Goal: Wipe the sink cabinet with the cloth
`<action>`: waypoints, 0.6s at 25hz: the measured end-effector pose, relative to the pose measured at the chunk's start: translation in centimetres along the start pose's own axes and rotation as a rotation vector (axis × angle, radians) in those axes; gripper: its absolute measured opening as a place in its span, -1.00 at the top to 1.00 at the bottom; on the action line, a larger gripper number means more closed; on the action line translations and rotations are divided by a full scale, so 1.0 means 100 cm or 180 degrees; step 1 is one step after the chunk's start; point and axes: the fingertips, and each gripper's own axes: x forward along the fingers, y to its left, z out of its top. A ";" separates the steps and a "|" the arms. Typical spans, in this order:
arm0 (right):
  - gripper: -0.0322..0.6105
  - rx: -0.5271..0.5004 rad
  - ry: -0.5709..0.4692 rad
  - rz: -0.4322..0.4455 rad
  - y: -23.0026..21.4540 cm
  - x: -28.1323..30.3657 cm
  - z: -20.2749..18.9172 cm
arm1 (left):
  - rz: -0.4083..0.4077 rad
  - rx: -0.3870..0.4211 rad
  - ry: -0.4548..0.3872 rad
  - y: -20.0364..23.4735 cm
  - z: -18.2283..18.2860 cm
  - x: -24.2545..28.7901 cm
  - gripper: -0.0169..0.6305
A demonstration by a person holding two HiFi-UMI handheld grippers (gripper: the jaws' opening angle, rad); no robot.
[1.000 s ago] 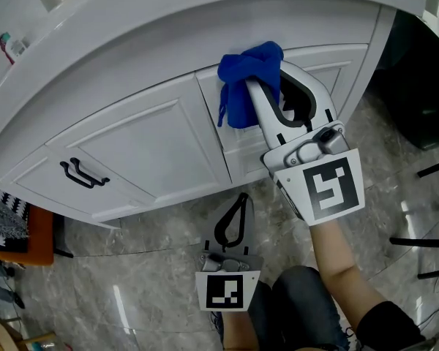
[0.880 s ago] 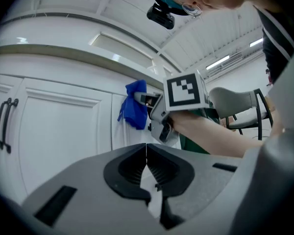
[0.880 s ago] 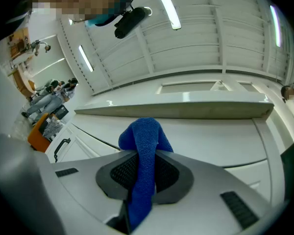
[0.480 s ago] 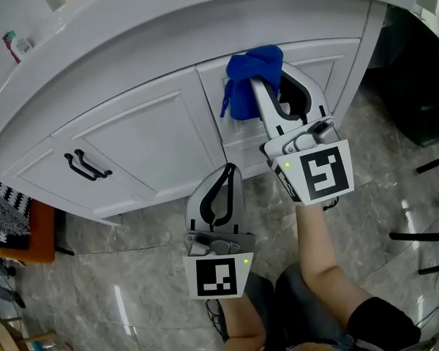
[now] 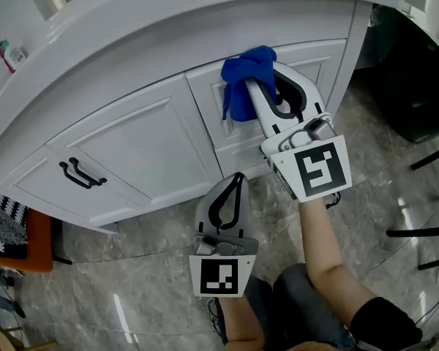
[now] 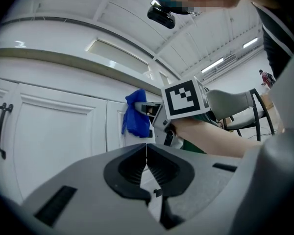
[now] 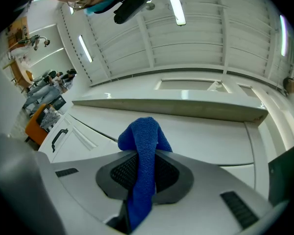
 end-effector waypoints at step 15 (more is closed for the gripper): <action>0.71 -0.0046 0.0023 -0.0124 -0.028 -0.010 -0.006 | -0.0040 -0.0067 0.0008 -0.001 -0.004 0.004 0.93</action>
